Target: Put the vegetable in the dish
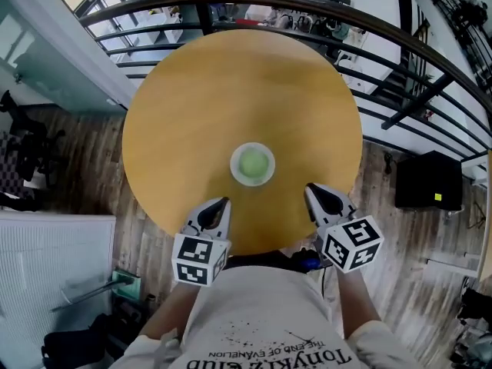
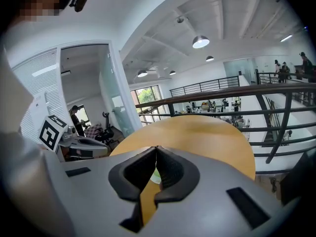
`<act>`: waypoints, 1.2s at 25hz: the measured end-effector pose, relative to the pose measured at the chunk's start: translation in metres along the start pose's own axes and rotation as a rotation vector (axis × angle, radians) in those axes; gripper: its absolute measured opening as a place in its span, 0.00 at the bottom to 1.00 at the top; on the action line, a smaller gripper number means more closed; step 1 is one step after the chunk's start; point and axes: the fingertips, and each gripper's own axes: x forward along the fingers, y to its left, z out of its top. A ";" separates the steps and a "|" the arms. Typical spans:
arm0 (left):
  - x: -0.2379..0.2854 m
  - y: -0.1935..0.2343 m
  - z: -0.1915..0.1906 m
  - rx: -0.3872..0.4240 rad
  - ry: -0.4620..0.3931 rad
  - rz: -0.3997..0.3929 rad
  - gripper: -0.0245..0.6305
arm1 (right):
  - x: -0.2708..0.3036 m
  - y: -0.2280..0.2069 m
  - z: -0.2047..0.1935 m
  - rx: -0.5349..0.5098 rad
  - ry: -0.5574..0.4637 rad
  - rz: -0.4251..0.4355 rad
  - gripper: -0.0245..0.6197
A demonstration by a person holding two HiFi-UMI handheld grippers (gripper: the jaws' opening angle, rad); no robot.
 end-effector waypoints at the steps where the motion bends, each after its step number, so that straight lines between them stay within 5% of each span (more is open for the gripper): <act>1: -0.002 0.002 0.002 -0.006 -0.006 0.004 0.07 | 0.001 0.002 0.004 -0.007 -0.004 0.005 0.08; 30: -0.013 -0.003 0.007 0.011 -0.001 0.020 0.07 | -0.001 0.008 0.012 -0.014 -0.017 0.040 0.08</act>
